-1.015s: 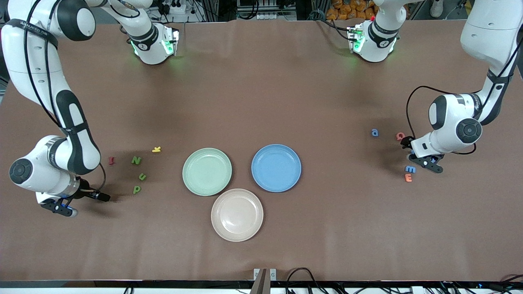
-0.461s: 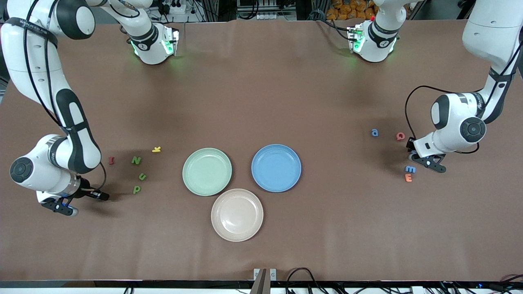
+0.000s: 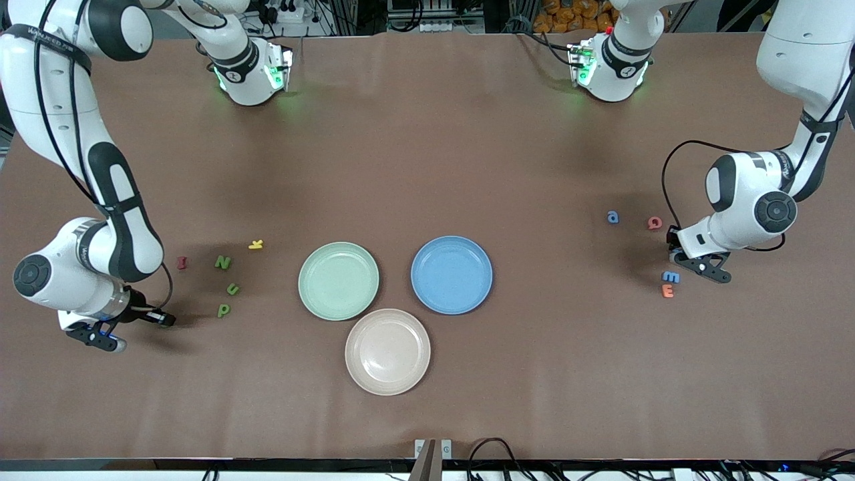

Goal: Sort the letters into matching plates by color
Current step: 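Grasp the blue x with the left gripper while the right gripper grasps green B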

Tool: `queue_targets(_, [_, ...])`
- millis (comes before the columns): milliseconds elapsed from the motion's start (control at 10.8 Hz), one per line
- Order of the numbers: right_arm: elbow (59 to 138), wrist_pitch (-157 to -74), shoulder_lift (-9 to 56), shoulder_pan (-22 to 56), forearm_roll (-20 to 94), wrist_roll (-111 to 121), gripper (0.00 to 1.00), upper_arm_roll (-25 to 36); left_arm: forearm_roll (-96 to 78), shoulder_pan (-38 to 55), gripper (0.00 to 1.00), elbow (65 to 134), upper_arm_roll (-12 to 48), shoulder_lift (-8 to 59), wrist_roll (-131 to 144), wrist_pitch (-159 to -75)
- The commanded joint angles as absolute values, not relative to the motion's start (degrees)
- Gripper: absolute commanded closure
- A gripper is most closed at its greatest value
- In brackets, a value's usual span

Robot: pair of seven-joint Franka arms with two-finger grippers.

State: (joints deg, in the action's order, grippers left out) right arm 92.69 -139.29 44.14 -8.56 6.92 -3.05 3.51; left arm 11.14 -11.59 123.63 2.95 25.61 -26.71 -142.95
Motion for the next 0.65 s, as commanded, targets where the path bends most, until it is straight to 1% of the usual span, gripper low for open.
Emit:
queue_targets(0, [95.10, -140.01, 43.51, -9.84, 7.56, -2.37, 0.69, 2.11, 5.65, -11.78, 1.00, 120.60, 4.74, 25.13, -26.81, -141.08])
queue_targets(185, [95.10, -140.01, 43.51, -9.76, 7.47, -2.29, 0.69, 2.11, 2.91, -10.90, 1.00, 114.90, 6.23, 25.57, -24.54, -133.72])
queue_targets(369, [95.10, -139.83, 43.33, -9.67, 7.38, -2.29, 0.72, 2.11, 2.90, -10.81, 1.00, 112.69, 8.17, 25.58, -20.76, -132.36])
queue_targets(554, [95.10, -138.79, 41.06, -9.23, 7.12, -2.11, 0.73, 1.67, 2.90, -10.55, 1.00, 110.66, 9.40, 25.84, -17.42, -131.58])
